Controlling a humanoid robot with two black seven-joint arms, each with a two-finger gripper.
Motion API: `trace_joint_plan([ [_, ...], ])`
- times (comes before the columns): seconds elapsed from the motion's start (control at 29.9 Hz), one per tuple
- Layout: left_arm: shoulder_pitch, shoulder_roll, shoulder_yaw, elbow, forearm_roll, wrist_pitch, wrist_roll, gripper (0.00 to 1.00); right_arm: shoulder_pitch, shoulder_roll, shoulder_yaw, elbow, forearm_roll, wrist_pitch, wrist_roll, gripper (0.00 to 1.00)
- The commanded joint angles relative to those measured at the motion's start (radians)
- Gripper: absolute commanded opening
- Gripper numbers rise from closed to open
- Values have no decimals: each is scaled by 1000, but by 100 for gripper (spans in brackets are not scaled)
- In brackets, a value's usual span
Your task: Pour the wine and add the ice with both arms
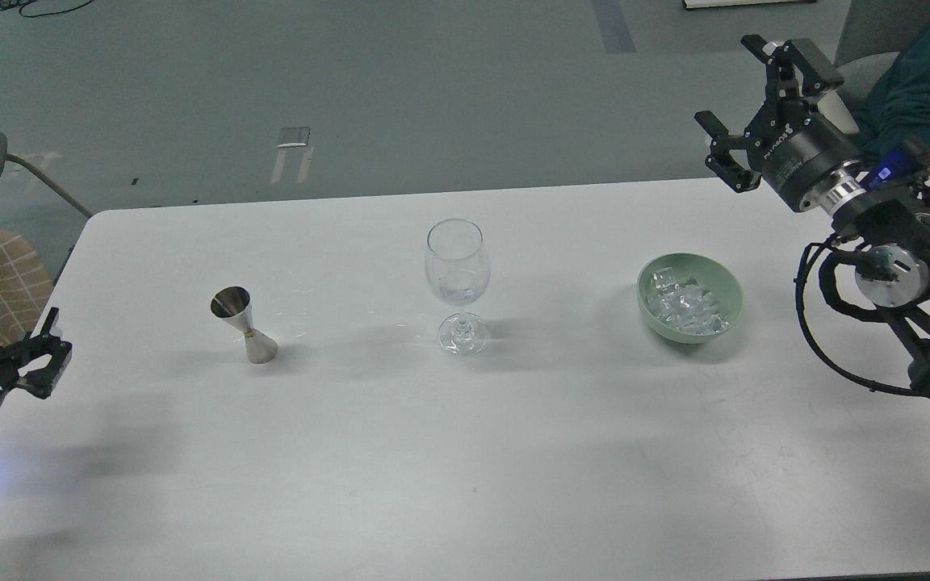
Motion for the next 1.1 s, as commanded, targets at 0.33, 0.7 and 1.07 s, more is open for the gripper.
trace_joint_plan([
  [0.33, -296, 52, 228, 6, 94, -24, -74, 98, -103, -307, -3, 317, -363, -50, -4, 100],
  [0.7, -505, 57, 348, 96, 431, -37, -216, 98, -123, -472, -118, 510, -800, -171, -1, 100],
  [1.07, -509, 49, 405, 82, 441, -39, -219, 98, -148, -465, -225, 483, -1233, -260, -2, 100],
])
